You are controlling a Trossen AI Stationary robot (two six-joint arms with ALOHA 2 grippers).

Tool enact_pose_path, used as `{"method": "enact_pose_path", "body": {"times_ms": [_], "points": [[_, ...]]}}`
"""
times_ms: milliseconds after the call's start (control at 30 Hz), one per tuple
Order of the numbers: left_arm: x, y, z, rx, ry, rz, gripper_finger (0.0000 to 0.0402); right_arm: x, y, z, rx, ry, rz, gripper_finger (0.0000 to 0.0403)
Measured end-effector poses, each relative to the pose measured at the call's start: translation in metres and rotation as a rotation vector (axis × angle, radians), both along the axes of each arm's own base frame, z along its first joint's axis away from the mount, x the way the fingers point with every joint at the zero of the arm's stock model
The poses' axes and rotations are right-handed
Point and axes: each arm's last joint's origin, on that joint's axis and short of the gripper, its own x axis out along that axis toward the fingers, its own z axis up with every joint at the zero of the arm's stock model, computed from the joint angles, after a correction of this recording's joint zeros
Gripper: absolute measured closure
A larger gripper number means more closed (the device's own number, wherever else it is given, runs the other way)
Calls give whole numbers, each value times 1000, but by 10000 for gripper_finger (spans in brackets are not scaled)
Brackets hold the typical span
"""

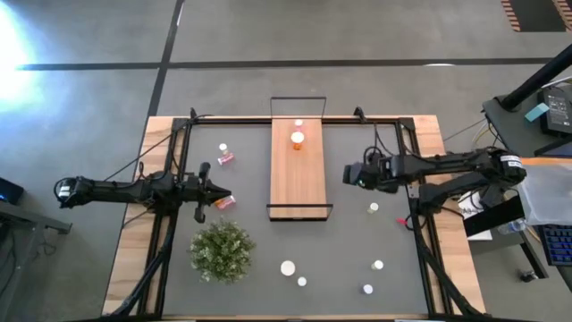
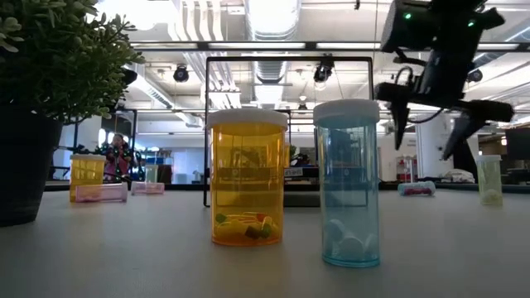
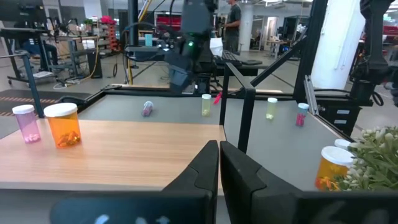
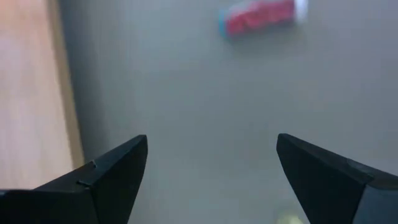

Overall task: Pick and place medicine bottles onto shelf by color
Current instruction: Put the middle right yellow pill bottle on the shelf

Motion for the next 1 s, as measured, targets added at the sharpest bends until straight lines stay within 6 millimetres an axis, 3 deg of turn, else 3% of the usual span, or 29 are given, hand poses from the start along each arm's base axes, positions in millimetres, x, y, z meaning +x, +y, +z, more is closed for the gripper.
{"method": "enact_pose_path", "body": {"times_ms": [533,1000], "points": [[0,0,0,0,0,0,402,-16,54,-2,142,49,-198,55],[0,0,0,0,0,0,402,-22,61,-12,150,85,-143,69]]}}
